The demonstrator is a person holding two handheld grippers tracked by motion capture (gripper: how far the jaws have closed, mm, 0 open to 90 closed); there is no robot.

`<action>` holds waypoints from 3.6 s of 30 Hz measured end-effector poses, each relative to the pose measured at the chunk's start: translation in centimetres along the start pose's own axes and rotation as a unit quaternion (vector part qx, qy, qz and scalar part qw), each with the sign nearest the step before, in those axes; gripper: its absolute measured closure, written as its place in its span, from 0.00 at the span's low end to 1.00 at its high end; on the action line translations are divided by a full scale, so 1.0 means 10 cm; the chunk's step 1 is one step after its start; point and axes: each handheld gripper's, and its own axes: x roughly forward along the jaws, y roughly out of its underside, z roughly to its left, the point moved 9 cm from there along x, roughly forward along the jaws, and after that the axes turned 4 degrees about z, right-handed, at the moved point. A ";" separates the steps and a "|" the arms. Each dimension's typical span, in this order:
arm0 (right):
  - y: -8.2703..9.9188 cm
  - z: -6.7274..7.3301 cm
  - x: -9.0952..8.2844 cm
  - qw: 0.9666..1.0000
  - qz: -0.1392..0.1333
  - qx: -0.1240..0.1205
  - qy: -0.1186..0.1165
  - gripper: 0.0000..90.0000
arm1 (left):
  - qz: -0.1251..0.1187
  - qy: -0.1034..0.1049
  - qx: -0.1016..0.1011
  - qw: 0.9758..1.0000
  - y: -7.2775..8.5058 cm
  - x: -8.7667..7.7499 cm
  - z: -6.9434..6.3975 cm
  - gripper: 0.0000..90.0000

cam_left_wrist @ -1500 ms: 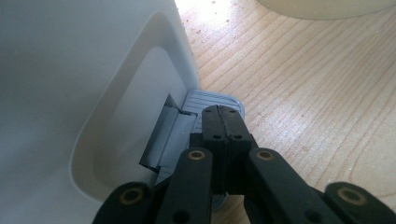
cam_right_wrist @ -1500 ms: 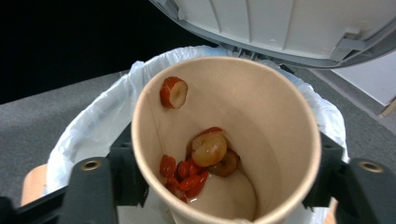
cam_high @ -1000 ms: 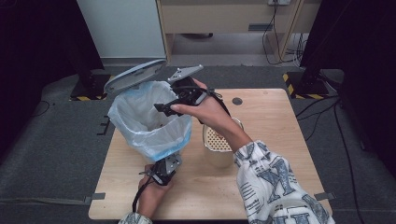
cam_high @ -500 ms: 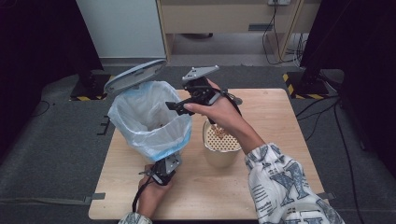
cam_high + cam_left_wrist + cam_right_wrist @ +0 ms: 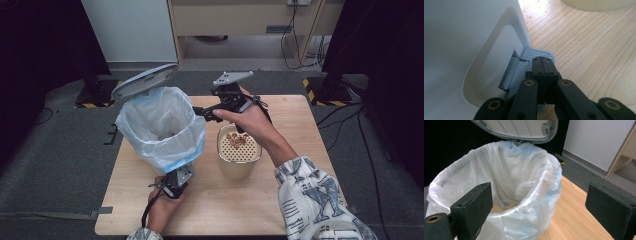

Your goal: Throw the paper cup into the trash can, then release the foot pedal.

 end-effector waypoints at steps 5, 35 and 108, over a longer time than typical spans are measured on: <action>0.05 -0.09 -0.08 1.000 -0.004 0.006 0.008 0.09 | 0.000 0.000 0.000 1.000 0.00 0.00 0.00 0.99; 0.56 -0.71 -0.70 0.995 -0.005 0.057 0.081 0.08 | -0.023 -0.014 -0.031 0.999 -0.03 -0.18 -0.03 0.76; 2.75 -1.25 -1.30 0.948 0.033 0.187 0.257 0.07 | -0.027 0.096 -0.050 0.994 0.02 -0.39 -0.22 0.35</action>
